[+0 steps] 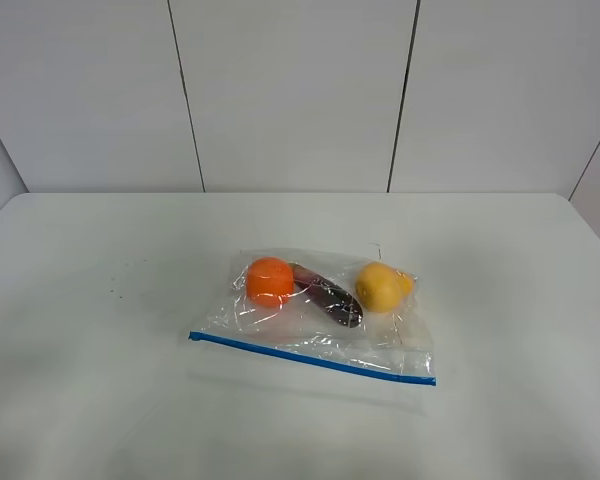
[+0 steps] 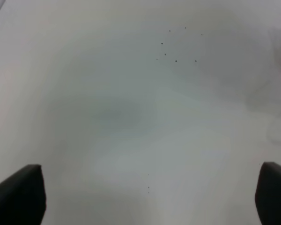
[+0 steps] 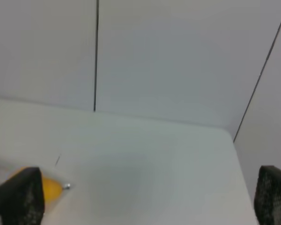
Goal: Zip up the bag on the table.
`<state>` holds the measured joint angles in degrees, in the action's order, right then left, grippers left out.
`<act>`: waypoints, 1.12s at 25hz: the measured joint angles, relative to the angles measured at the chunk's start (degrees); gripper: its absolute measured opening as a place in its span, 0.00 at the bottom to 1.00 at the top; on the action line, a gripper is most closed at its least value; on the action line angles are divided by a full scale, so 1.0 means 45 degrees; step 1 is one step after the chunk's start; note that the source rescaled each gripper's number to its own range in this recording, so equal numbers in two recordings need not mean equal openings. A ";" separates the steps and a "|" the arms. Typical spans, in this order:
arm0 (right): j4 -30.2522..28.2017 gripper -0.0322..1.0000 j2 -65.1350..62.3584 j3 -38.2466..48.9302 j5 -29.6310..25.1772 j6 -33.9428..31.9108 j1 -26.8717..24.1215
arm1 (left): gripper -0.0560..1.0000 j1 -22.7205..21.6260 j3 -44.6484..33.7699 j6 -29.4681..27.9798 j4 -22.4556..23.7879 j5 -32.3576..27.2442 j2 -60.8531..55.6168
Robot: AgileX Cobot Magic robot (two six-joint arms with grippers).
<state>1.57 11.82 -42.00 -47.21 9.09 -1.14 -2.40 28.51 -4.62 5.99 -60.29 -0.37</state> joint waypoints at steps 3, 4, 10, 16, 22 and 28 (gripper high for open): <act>0.0098 1.00 -0.1073 0.0225 -0.0133 -0.0012 0.0000 | 1.00 0.0000 0.0000 0.0000 0.0000 -0.0008 0.0000; 0.0143 1.00 -0.1319 0.0286 -0.0191 -0.0043 0.0000 | 1.00 0.0000 0.0000 0.0000 0.0000 -0.0008 0.0000; 0.0187 1.00 -0.2687 0.0280 -0.0228 -0.0558 0.0000 | 1.00 0.0000 0.0000 0.0000 0.0000 -0.0008 0.0000; 0.0105 1.00 -0.2687 0.0311 -0.0829 -0.0967 0.0000 | 1.00 0.0000 0.0000 0.0000 0.0000 -0.0008 0.0000; 0.0001 1.00 -0.2687 0.1705 -0.1947 -0.1005 0.0000 | 1.00 0.0000 0.0000 0.0000 0.0000 -0.0008 0.0000; 0.0296 1.00 -0.2687 0.2620 -0.2004 -0.1016 0.0000 | 1.00 0.0000 0.0000 0.0000 0.0000 -0.0008 0.0000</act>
<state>2.90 -0.27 -30.21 -56.23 4.52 -1.14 -2.40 28.51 -4.62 5.99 -60.32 -0.37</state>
